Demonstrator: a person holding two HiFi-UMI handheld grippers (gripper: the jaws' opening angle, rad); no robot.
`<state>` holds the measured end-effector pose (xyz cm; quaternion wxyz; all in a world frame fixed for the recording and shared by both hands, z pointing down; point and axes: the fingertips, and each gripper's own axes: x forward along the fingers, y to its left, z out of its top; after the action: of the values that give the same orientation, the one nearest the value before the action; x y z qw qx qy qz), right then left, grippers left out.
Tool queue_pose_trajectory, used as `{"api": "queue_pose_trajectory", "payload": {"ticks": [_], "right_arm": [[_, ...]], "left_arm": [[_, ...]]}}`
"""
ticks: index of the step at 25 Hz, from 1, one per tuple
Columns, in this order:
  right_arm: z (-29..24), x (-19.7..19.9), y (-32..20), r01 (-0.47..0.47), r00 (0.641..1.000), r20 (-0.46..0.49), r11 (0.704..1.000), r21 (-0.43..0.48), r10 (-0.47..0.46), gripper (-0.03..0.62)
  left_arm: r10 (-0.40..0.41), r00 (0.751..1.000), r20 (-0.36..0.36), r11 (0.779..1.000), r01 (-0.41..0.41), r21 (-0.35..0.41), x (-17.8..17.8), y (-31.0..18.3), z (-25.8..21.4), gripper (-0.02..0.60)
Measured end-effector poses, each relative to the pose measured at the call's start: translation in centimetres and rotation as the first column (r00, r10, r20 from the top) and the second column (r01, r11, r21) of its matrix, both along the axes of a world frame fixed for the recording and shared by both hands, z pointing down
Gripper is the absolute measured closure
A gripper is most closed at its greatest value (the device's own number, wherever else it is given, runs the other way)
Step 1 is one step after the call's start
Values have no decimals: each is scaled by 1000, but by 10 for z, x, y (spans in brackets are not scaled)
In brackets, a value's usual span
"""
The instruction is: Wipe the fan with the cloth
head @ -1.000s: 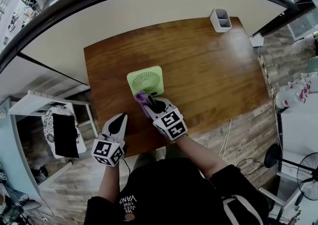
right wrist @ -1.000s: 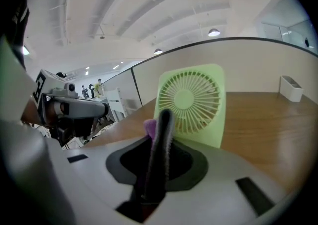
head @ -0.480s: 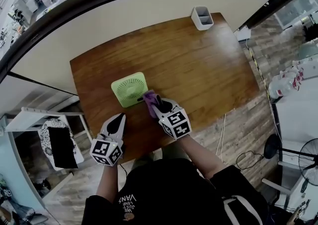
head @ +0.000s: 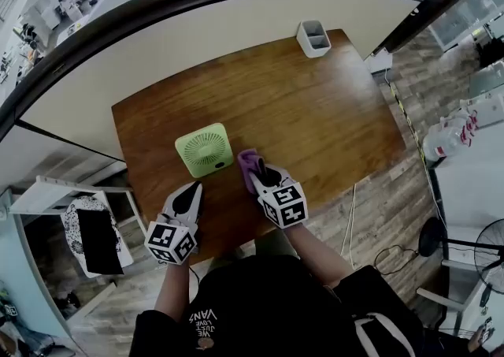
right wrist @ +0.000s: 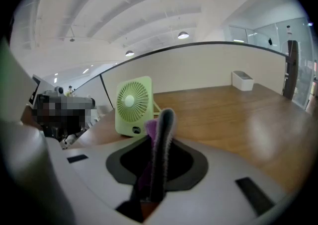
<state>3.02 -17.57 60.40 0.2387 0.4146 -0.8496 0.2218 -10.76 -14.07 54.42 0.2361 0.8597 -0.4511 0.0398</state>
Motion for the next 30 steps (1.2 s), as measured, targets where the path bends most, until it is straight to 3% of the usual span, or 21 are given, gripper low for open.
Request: {"api": "queue_pose_trajectory", "payload": {"ticks": [8,17,30], "right_arm": [[-59,4,25,-78,990,126,993,85,67,510],[-129,-2,54,-109,971,233,971,211,58,510],[-167,25,59,41,970,223,966,254,-100,510]], "left_arm": [[20,1000,2,999,-20,31,-4,18,-22,571],[40,999,12,997,-41,59,-10,50,-45,571],[-99,995,29,991,95,96,-5,57,-84,571]]}}
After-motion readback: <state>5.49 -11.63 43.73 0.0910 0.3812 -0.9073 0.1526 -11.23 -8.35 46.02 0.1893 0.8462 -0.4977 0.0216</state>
